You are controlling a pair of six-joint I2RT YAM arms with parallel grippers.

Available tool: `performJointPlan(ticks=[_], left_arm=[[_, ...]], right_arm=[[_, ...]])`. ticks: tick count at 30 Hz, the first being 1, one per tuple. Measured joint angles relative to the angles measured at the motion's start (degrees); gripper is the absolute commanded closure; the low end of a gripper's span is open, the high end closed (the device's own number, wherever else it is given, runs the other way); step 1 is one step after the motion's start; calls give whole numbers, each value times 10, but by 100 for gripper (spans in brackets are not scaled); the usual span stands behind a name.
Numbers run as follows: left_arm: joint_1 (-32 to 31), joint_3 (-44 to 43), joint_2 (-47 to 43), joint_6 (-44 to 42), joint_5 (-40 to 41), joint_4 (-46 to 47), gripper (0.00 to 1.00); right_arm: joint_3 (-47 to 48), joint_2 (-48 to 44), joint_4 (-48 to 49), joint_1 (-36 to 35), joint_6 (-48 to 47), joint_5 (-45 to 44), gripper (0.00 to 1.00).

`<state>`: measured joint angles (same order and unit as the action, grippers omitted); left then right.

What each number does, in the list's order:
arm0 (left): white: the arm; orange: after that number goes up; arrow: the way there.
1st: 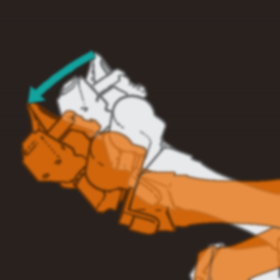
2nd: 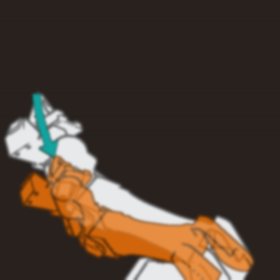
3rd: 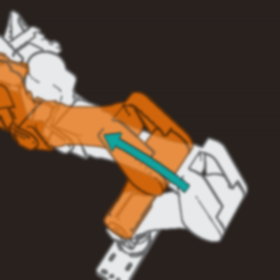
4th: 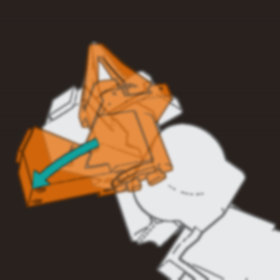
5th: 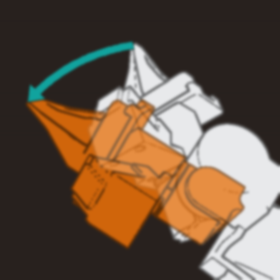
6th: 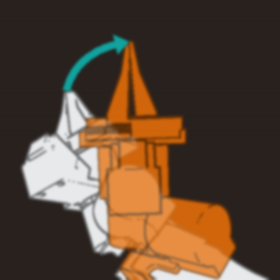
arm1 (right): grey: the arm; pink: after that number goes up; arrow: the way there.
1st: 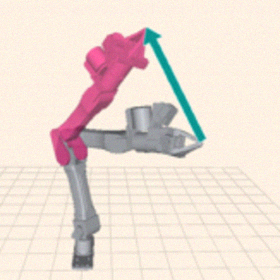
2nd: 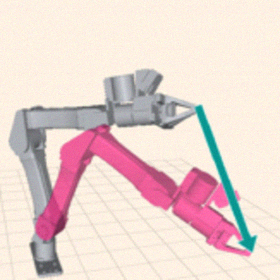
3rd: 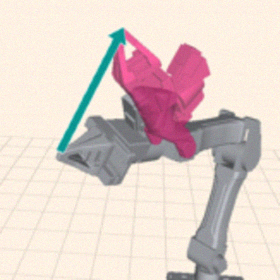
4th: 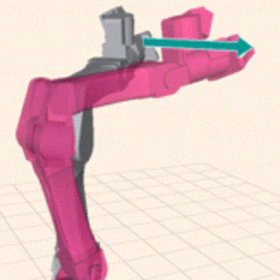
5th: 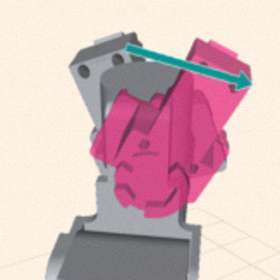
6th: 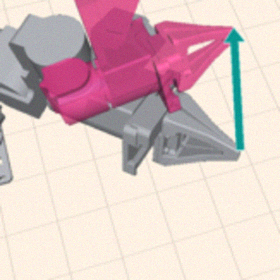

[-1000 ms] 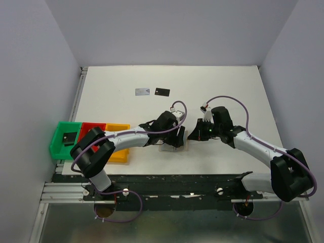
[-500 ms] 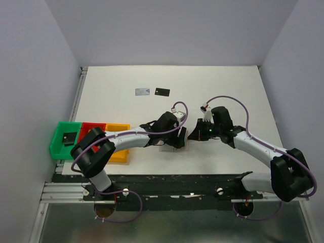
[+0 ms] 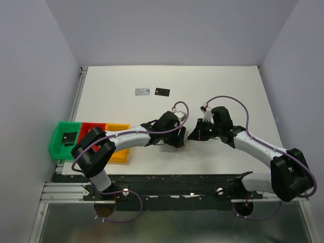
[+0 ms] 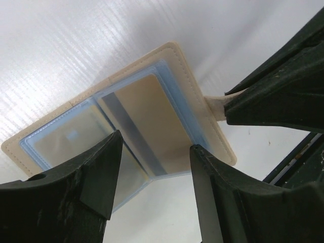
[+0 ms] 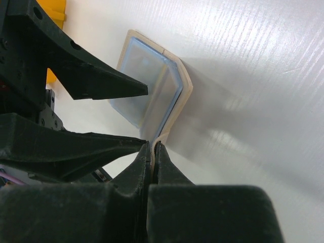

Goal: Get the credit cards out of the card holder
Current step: Remove the credit card from the card holder.

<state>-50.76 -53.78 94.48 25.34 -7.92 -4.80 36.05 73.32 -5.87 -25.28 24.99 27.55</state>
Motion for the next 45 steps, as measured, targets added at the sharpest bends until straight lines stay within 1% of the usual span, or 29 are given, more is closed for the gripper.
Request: performJointPlan(ticks=[11, 16, 18, 21, 24, 33, 45], left_arm=[[0, -1, 1, 11, 68, -48, 33], [0, 20, -14, 19, 90, -43, 24], [0, 45, -41, 21, 94, -31, 23], [0, 65, -79, 20, 94, -13, 23], [0, 58, -85, 16, 83, 8, 24], [0, 43, -54, 9, 39, 30, 24], [-5, 17, -28, 3, 16, 27, 25]], right_arm=[[0, 0, 0, 0, 0, 0, 100], [0, 0, 0, 0, 0, 0, 100], [0, 0, 0, 0, 0, 0, 100], [0, 0, 0, 0, 0, 0, 100], [0, 0, 0, 0, 0, 2, 100], [0, 0, 0, 0, 0, 3, 100], [0, 0, 0, 0, 0, 4, 100]])
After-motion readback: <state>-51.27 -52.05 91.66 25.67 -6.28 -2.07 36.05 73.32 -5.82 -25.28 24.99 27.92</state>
